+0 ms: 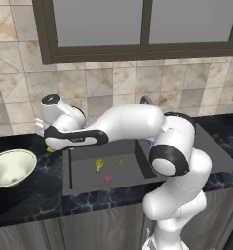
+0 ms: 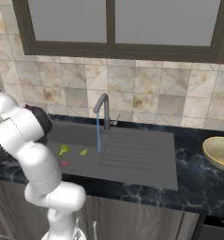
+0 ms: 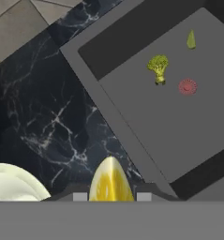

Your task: Pick the lemon wedges from the sink and place them in one bowl. Place the broccoli in the other bowl. Then turn off the sink faucet.

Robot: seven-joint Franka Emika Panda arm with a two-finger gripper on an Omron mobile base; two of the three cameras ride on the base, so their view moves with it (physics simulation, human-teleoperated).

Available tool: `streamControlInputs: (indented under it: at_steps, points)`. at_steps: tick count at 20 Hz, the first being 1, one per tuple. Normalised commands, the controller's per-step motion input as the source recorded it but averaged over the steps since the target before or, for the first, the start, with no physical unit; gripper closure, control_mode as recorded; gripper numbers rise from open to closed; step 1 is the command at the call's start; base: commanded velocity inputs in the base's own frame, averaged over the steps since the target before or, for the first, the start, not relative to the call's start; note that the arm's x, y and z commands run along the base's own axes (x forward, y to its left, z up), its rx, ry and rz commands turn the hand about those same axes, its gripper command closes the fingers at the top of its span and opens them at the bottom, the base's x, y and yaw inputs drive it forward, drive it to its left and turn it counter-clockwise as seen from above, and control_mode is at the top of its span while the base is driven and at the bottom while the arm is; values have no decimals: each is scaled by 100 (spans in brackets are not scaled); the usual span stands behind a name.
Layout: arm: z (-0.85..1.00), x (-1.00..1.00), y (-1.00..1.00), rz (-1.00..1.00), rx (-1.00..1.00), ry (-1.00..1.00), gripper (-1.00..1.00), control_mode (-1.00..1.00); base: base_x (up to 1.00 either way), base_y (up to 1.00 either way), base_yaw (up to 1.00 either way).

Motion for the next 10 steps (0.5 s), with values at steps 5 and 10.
streamControlInputs:
  at_steps: [5,10]
  points:
    - [1,-10,61,0,3,0,100,-100,0,0,0]
    - [0,-7,64,0,0,0,100,-100,0,0,0]
